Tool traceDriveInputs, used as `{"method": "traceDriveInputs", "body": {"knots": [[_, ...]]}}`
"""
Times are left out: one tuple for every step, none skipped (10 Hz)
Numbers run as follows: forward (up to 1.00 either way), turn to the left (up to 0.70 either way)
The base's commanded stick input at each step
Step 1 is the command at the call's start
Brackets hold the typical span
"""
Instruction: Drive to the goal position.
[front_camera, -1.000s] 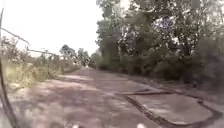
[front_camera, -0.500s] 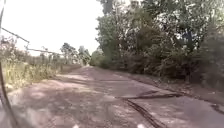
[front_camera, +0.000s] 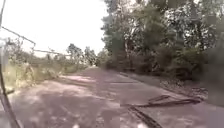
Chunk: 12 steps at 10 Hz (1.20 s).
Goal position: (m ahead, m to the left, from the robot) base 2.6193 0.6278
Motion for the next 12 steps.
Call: {"method": "traceDriveInputs", "body": {"knots": [[0.7, 0.35], [0.7, 0.35], [0.7, 0.34], [0.7, 0.26], [0.7, 0.18], [0.7, 0.1], [0.7, 0.02], [0.7, 0.0], [0.7, 0.0], [0.7, 0.0], [0.7, 0.0], [0.7, 0.0]]}}
